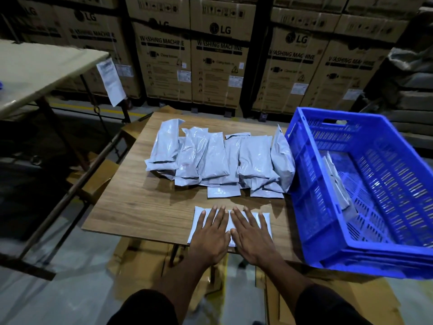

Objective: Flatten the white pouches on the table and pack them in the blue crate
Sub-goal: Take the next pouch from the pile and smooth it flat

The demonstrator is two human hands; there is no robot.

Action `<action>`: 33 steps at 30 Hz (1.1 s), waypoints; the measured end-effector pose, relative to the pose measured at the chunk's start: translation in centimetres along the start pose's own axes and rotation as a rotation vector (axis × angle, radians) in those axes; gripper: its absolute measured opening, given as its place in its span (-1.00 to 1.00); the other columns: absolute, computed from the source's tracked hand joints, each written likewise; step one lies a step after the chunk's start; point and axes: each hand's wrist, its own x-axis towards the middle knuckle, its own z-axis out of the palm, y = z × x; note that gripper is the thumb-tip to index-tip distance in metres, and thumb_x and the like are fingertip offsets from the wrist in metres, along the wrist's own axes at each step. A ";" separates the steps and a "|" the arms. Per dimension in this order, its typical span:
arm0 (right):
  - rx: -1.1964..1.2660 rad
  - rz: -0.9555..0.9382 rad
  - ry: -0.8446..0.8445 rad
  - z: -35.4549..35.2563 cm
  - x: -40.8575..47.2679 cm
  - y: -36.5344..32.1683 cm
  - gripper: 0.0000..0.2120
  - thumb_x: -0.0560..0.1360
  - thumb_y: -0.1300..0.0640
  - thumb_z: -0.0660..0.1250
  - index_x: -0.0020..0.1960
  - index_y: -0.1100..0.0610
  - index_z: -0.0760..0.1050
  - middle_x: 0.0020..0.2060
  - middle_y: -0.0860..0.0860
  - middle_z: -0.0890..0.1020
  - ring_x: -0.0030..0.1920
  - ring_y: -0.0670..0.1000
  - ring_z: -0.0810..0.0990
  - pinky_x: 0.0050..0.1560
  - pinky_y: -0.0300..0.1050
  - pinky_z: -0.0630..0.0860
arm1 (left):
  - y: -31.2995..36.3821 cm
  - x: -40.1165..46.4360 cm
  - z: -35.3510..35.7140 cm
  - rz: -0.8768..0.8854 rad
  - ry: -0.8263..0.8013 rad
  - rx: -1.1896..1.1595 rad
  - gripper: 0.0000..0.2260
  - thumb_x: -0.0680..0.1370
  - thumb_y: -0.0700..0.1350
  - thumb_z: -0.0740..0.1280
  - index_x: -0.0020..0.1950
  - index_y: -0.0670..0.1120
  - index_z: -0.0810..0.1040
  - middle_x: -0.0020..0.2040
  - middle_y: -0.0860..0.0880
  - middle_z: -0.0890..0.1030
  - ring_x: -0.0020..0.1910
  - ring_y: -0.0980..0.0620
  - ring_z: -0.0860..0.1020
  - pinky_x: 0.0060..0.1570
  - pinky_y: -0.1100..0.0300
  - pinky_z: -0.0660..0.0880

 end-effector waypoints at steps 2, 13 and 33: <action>-0.005 0.001 -0.007 0.1 -0.1 0.1 -0.49 0.65 -0.11 0.00 0.52 0.04 0.35 0.51 -0.06 0.35 0.53 0.08 0.27 0.44 0.21 0.07 | 0.1 -0.1 0.1 -0.011 -0.002 -0.009 -0.46 0.67 0.10 -0.01 0.53 -0.15 0.41 0.55 -0.12 0.38 0.55 -0.13 0.31 0.45 -0.15 0.11; -0.002 -0.006 -0.012 0.7 0.1 0.0 -0.48 0.64 -0.10 0.01 0.53 0.05 0.34 0.51 -0.05 0.35 0.52 0.11 0.29 0.41 0.24 0.09 | -0.1 -0.3 1.1 -0.037 -0.008 -0.092 -0.46 0.71 0.11 -0.08 0.59 -0.14 0.32 0.60 -0.11 0.28 0.58 -0.14 0.23 0.44 -0.16 0.14; 0.058 0.084 -0.256 -1.3 1.3 -1.2 -0.42 0.65 -0.12 -0.20 0.63 -0.02 -0.19 0.59 -0.16 -0.25 0.58 0.12 -0.32 0.42 0.46 -0.25 | -1.1 -0.6 0.6 -0.194 0.021 -0.107 -0.37 0.60 0.34 0.05 0.57 0.03 0.37 0.60 -0.01 0.28 0.54 -0.37 0.23 0.43 -0.28 0.12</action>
